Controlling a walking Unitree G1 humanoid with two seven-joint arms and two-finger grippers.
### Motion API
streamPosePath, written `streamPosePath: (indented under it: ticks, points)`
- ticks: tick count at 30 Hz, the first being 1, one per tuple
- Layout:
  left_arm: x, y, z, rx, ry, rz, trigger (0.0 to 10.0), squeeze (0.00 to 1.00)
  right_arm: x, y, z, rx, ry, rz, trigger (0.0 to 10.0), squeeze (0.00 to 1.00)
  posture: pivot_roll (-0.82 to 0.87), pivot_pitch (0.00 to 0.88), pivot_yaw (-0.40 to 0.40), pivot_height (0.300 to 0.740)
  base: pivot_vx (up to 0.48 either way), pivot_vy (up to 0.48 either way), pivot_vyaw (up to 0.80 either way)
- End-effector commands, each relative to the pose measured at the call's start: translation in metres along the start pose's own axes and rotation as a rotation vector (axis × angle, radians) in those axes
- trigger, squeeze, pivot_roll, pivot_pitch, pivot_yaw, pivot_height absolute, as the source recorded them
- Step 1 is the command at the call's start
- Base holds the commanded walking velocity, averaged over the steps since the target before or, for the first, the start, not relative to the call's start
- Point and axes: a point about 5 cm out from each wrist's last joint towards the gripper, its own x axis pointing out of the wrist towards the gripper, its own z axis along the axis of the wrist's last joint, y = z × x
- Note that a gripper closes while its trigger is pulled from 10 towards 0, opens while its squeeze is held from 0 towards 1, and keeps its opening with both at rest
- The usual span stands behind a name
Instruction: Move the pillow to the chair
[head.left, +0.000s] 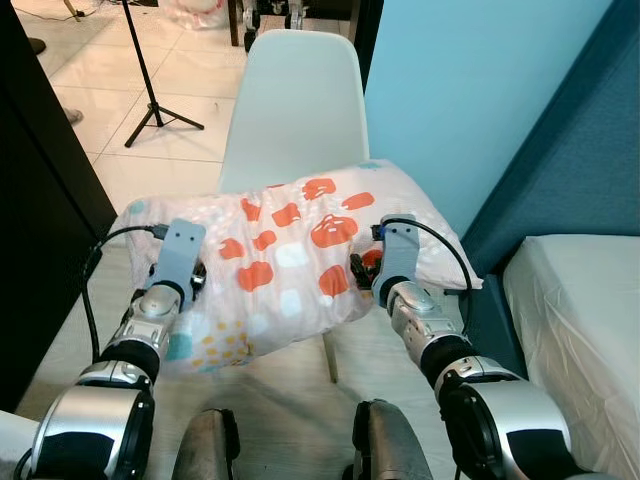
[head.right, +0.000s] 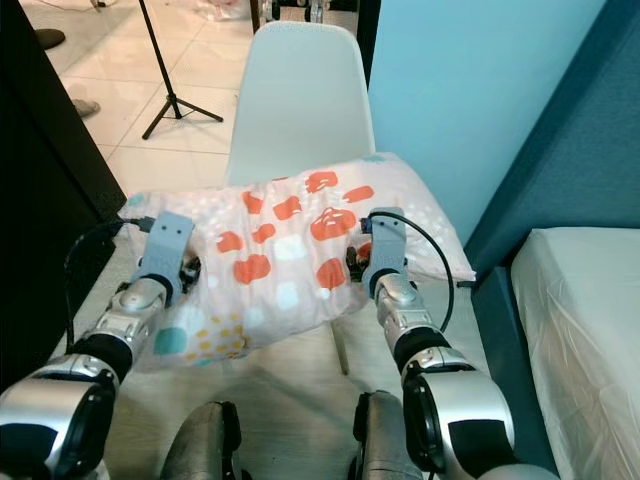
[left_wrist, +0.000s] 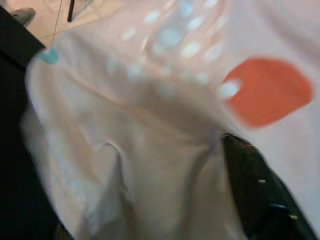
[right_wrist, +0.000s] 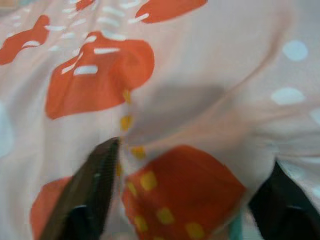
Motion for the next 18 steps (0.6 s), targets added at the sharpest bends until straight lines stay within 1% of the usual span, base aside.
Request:
streamPosePath:
  ticks: [1, 4, 5, 6, 7, 8, 9, 10, 11, 12, 14, 15, 16, 17, 18]
  points:
    - [-0.006, 0.013, -0.012, -0.040, -0.003, 0.029, 10.0, 1.00, -0.003, -0.016, -0.004, 0.043, 0.027, -0.058, 10.0, 1.00, 0.05, 0.054, -0.080, 0.610, 0.000, 0.000, 0.00]
    - [-0.008, 0.016, -0.015, -0.048, -0.005, 0.036, 10.0, 1.00, -0.003, -0.017, -0.004, 0.034, 0.032, -0.058, 10.0, 1.00, 0.05, 0.054, -0.080, 0.610, 0.000, 0.000, 0.00]
    - [-0.012, 0.021, -0.020, -0.036, -0.017, 0.067, 10.0, 1.00, -0.005, -0.018, -0.003, 0.031, 0.014, -0.054, 10.0, 1.00, 0.04, 0.039, -0.076, 0.610, 0.000, 0.000, 0.00]
    - [-0.012, 0.021, -0.020, -0.036, -0.017, 0.067, 10.0, 1.00, -0.005, -0.018, -0.003, 0.031, 0.014, -0.054, 10.0, 1.00, 0.04, 0.039, -0.076, 0.610, 0.000, 0.000, 0.00]
    - [-0.018, 0.028, -0.025, -0.043, -0.043, 0.114, 10.0, 1.00, -0.009, -0.021, -0.001, 0.032, -0.013, -0.044, 10.0, 0.00, 0.04, 0.026, -0.074, 0.610, 0.000, 0.000, 0.00]
    - [-0.018, 0.028, -0.025, -0.043, -0.043, 0.114, 10.0, 1.00, -0.009, -0.021, -0.001, 0.032, -0.013, -0.044, 10.0, 0.00, 0.04, 0.026, -0.074, 0.610, 0.000, 0.000, 0.00]
    - [-0.023, 0.033, -0.029, -0.062, -0.068, 0.144, 10.0, 1.00, -0.013, -0.022, 0.001, 0.037, -0.040, -0.033, 10.0, 0.00, 0.04, 0.022, -0.074, 0.610, 0.000, 0.000, 0.00]
    - [-0.031, 0.038, -0.031, -0.085, -0.098, 0.166, 10.0, 0.00, -0.020, -0.021, 0.003, 0.038, -0.068, -0.007, 10.0, 0.00, 0.04, 0.017, -0.073, 0.610, 0.000, 0.000, 0.00]
    - [-0.031, 0.038, -0.031, -0.085, -0.098, 0.166, 10.0, 0.00, -0.020, -0.021, 0.003, 0.038, -0.068, -0.007, 10.0, 0.00, 0.04, 0.017, -0.073, 0.610, 0.000, 0.000, 0.00]
    - [-0.038, 0.039, -0.032, -0.114, -0.123, 0.170, 10.0, 0.00, -0.026, -0.019, 0.002, 0.029, -0.083, 0.015, 10.0, 0.00, 0.05, 0.013, -0.080, 0.610, 0.000, 0.000, 0.00]
    - [-0.038, 0.039, -0.032, -0.114, -0.123, 0.170, 10.0, 0.00, -0.026, -0.019, 0.002, 0.029, -0.083, 0.015, 10.0, 0.00, 0.05, 0.013, -0.080, 0.610, 0.000, 0.000, 0.00]
    - [-0.047, 0.039, -0.034, -0.124, -0.146, 0.172, 10.0, 0.00, -0.034, -0.015, -0.001, 0.036, -0.095, 0.053, 10.0, 0.00, 0.06, 0.015, -0.083, 0.610, 0.000, 0.000, 0.00]
    - [-0.062, 0.036, -0.039, -0.183, -0.163, 0.187, 10.0, 0.00, -0.048, -0.012, 0.002, 0.018, -0.190, 0.055, 10.0, 0.00, 0.05, 0.004, -0.083, 0.610, 0.000, 0.000, 0.00]
    - [-0.062, 0.036, -0.039, -0.183, -0.163, 0.187, 10.0, 0.00, -0.048, -0.012, 0.002, 0.018, -0.190, 0.055, 10.0, 0.00, 0.05, 0.004, -0.083, 0.610, 0.000, 0.000, 0.00]
    - [-0.067, 0.035, -0.041, -0.210, -0.162, 0.195, 10.0, 0.00, -0.052, -0.013, 0.006, 0.027, -0.235, 0.035, 10.0, 0.00, 0.06, 0.001, -0.082, 0.610, 0.000, 0.000, 0.00]
